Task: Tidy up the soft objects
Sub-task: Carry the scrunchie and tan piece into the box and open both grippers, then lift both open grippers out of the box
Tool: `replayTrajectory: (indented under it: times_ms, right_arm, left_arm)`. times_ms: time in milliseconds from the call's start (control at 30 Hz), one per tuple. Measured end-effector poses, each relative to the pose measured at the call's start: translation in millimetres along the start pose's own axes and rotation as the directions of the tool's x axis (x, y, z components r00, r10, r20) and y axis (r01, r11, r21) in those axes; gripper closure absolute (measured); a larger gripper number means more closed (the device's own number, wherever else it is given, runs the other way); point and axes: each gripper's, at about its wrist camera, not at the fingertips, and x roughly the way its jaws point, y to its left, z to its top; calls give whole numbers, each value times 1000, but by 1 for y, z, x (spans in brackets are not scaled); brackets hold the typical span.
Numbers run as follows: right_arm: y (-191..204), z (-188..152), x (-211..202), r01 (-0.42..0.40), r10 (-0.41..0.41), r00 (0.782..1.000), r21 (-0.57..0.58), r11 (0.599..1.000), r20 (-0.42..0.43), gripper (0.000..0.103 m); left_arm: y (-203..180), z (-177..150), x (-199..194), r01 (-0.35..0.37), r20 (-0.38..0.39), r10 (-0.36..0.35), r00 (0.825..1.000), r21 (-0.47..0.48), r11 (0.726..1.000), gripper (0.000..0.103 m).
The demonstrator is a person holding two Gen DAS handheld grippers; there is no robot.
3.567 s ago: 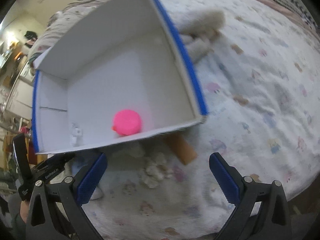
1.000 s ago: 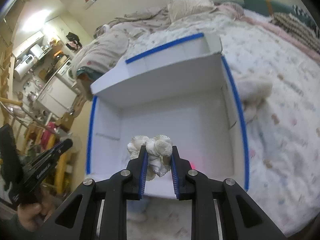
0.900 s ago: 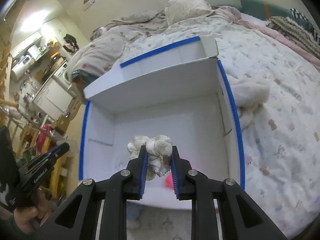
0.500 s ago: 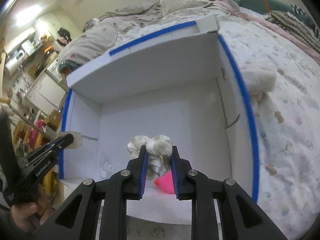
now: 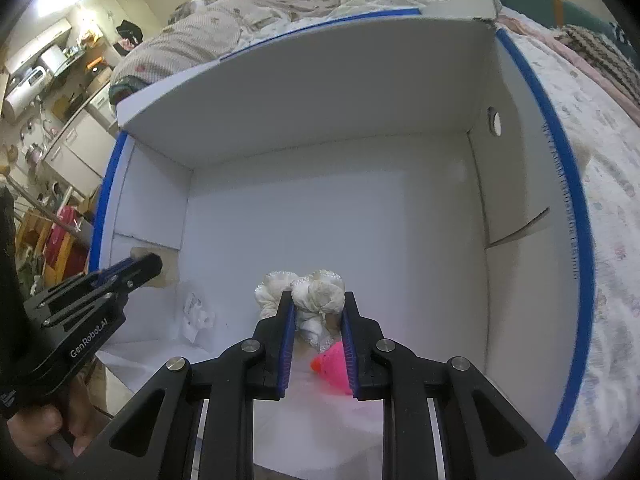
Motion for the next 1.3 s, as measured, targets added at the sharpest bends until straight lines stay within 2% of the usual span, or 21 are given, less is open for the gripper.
replayTrajectory:
  times_ms: [433, 633, 733, 833, 900, 933, 967, 1000, 1067, 1167, 1300]
  right_arm:
    - [-2, 2, 0, 3, -3, 1000, 12, 1000, 3, 79]
    - [-2, 0, -3, 6, -6, 1000, 22, 1000, 13, 79]
    - [-4, -1, -5, 6, -7, 1000, 38, 999, 16, 78]
    - [-6, -1, -6, 11, -12, 1000, 53, 999, 19, 74]
    - [-7, -1, -7, 10, -11, 1000, 63, 998, 26, 64]
    - [-8, -1, -8, 11, -13, 999, 67, 998, 30, 56]
    - [-9, 0, -10, 11, -14, 999, 73, 997, 40, 35]
    - [-10, 0, -12, 8, -12, 998, 82, 997, 54, 25]
    - [-12, 1, -16, -5, -2, 997, 94, 996, 76, 23]
    - [-15, 1, -19, 0, -11, 995, 113, 994, 95, 0]
    - [-17, 2, -22, -2, -10, 994, 113, 994, 109, 0]
  left_arm:
    - [-9, -3, 11, 8, -11, -8, 1000, 29, 1000, 95]
    - [-9, -5, 11, 9, -6, -9, 1000, 28, 1000, 88]
    - [-12, -5, 8, -2, 5, 2, 1000, 47, 999, 79]
    - [-13, -3, 5, -2, 20, 1, 1000, 51, 999, 78]
    - [-13, -2, 3, -5, 29, 4, 1000, 54, 999, 74]
    - [-13, -2, 3, -5, 31, 4, 1000, 55, 998, 65]
    - [-13, -2, 2, -5, 31, 4, 1000, 56, 998, 52]
    - [-12, -2, 2, -8, 31, 6, 999, 54, 999, 47]
    - [-11, -2, -1, -12, 43, 10, 999, 45, 999, 37]
    - [-9, 0, -7, -24, 76, 21, 997, 30, 999, 35]
    - [-8, 2, -8, -43, 83, 40, 996, 33, 999, 35]
